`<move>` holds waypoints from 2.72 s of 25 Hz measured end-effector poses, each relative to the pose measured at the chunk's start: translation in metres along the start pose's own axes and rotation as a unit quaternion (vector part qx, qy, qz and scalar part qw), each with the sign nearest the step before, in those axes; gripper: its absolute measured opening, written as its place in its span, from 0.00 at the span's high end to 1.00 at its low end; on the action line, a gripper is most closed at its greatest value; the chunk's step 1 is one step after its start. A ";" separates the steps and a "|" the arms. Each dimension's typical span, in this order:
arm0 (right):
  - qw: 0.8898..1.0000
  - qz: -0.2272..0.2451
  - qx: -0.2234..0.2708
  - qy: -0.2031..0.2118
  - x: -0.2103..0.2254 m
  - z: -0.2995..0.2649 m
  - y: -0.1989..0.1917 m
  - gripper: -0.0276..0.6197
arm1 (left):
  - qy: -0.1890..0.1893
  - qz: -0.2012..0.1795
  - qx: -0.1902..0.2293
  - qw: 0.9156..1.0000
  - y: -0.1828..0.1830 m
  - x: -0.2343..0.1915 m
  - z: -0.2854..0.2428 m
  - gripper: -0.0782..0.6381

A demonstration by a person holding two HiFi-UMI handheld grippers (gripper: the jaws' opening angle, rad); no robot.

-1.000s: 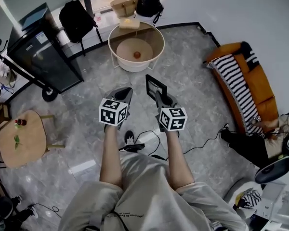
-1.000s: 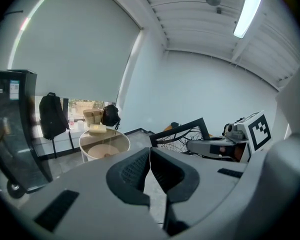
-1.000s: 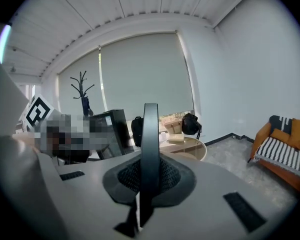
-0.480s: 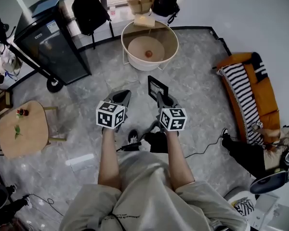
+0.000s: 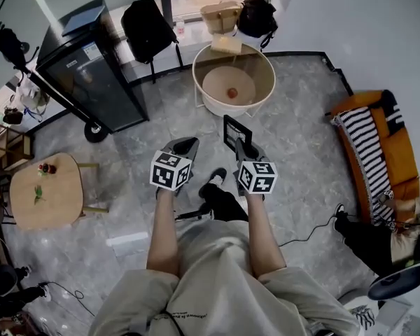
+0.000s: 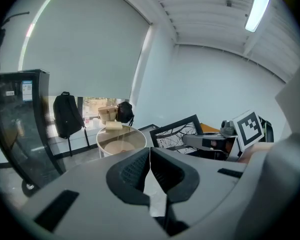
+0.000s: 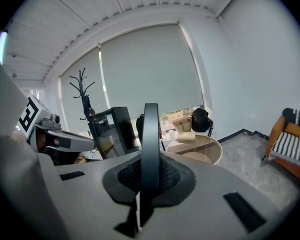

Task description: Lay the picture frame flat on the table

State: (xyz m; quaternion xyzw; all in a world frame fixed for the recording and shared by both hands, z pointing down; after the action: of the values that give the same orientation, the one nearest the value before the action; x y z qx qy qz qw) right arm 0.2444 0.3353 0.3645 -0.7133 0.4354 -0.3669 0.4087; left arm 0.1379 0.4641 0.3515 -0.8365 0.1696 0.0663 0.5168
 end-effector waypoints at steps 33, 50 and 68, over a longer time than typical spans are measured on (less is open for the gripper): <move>0.991 -0.092 0.074 -0.064 0.227 -0.188 0.166 0.89 | -0.022 -0.071 0.002 0.997 0.216 -0.086 -0.234 0.86; 0.990 -0.115 0.027 -0.080 0.291 -0.210 0.126 0.89 | -0.011 -0.010 -0.013 1.000 0.210 -0.114 -0.304 0.86; 0.974 -0.154 0.031 -0.165 0.309 -0.196 0.097 0.89 | -0.072 -0.021 -0.012 0.997 0.242 -0.126 -0.361 0.86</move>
State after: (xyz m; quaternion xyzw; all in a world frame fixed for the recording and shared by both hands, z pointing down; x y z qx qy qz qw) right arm 0.1497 -0.0284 0.4064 -0.8094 0.2351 -0.3158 0.4358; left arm -0.0887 0.0724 0.3487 -0.8389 0.1136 0.1181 0.5191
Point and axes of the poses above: the fingertips, and each gripper's own axes: z backward along the fingers, x to its right, y out of its top, the point moved 3 cm from there along z, backward along the fingers, and after that the axes turned 2 degrees about z, right-handed, at the moved point
